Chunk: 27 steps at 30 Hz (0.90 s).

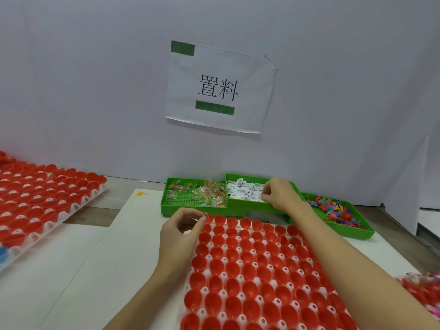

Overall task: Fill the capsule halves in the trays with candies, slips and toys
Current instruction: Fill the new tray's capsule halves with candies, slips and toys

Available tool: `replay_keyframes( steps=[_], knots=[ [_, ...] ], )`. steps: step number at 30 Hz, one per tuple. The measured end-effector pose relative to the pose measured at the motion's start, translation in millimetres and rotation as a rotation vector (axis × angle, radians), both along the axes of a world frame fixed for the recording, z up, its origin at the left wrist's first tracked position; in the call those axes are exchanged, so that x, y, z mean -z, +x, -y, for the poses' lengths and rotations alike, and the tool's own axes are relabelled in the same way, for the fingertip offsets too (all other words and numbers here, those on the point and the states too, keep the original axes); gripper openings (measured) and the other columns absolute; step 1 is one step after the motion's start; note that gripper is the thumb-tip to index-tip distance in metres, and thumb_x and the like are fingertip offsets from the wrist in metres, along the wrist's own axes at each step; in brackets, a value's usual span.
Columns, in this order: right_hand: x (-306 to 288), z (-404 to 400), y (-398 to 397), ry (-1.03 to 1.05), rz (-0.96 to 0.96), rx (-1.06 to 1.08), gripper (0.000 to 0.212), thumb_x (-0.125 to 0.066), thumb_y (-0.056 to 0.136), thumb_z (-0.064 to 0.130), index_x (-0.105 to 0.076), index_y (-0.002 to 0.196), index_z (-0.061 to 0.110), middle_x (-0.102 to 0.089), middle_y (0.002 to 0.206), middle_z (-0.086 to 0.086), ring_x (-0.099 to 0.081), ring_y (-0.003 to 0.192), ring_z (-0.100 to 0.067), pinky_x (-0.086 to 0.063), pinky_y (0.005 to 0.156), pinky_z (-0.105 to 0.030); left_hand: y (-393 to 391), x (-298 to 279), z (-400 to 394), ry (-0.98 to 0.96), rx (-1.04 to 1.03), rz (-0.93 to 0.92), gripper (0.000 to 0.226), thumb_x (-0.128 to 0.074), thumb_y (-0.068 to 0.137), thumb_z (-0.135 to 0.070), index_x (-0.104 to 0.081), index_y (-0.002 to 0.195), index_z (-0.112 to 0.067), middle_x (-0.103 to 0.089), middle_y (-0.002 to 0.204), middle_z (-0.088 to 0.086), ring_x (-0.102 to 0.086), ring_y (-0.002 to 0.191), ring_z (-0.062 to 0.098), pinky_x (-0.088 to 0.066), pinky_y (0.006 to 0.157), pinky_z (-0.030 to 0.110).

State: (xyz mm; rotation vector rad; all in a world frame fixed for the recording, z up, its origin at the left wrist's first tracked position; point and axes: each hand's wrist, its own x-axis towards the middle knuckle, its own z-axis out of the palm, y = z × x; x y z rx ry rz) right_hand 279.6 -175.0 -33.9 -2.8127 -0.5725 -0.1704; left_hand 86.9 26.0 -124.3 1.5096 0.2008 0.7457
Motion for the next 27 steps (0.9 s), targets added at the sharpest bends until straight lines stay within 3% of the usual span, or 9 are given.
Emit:
replay_keyframes(
  steps=[4,9,12,15,21,27],
  knots=[
    [-1,-2,-4,-0.081,0.08,-0.008,0.014,-0.06,0.089,0.002,-0.072,0.089,-0.005,-0.075,0.087,-0.019,-0.065,0.072,-0.026,-0.047,0.063,-0.032,0,1,-2,0.007,0.0,-0.011,0.012,-0.079,0.089,-0.017,-0.074,0.088,-0.028,-0.075,0.088,-0.007,-0.07,0.084,0.009,-0.058,0.074,0.022],
    [-2,-2,-5,-0.053,0.107,-0.006,0.017,-0.063,0.088,0.003,-0.073,0.094,-0.009,-0.074,0.098,-0.024,-0.071,0.091,-0.035,-0.057,0.077,-0.041,0,1,-3,0.012,0.007,-0.02,0.011,-0.079,0.089,-0.018,-0.074,0.088,-0.028,-0.075,0.088,-0.007,-0.071,0.084,0.009,-0.059,0.074,0.023],
    [1,2,0,0.01,0.087,-0.021,0.014,-0.072,0.091,0.012,-0.074,0.088,-0.002,-0.076,0.099,-0.014,-0.067,0.081,-0.023,-0.05,0.071,-0.034,1,1,-3,0.012,0.008,-0.023,0.01,-0.078,0.09,-0.018,-0.075,0.09,-0.027,-0.075,0.089,-0.008,-0.071,0.086,0.009,-0.059,0.075,0.022],
    [2,7,4,0.147,0.015,-0.056,0.013,-0.079,0.089,0.022,-0.075,0.086,0.01,-0.074,0.093,-0.004,-0.06,0.078,-0.01,-0.045,0.076,-0.026,0,1,-4,0.005,0.008,-0.023,0.009,-0.078,0.09,-0.017,-0.075,0.09,-0.025,-0.075,0.089,-0.007,-0.071,0.085,0.009,-0.058,0.074,0.02],
    [6,17,3,0.321,0.012,-0.079,0.007,-0.074,0.093,0.024,-0.076,0.093,0.017,-0.072,0.088,0.005,-0.064,0.082,-0.007,-0.055,0.085,-0.032,-3,-3,-3,-0.005,0.014,-0.009,0.01,-0.08,0.088,-0.022,-0.076,0.089,-0.031,-0.076,0.089,-0.008,-0.072,0.084,0.007,-0.059,0.073,0.02],
    [3,33,-38,0.594,-0.002,-0.114,0.008,-0.073,0.093,0.027,-0.077,0.096,0.02,-0.074,0.083,0.01,-0.066,0.075,-0.004,-0.048,0.072,-0.02,-7,-7,-2,0.004,-0.013,0.01,0.015,-0.083,0.084,-0.025,-0.079,0.096,-0.034,-0.078,0.093,-0.012,-0.073,0.091,0.004,-0.059,0.077,0.016]
  ],
)
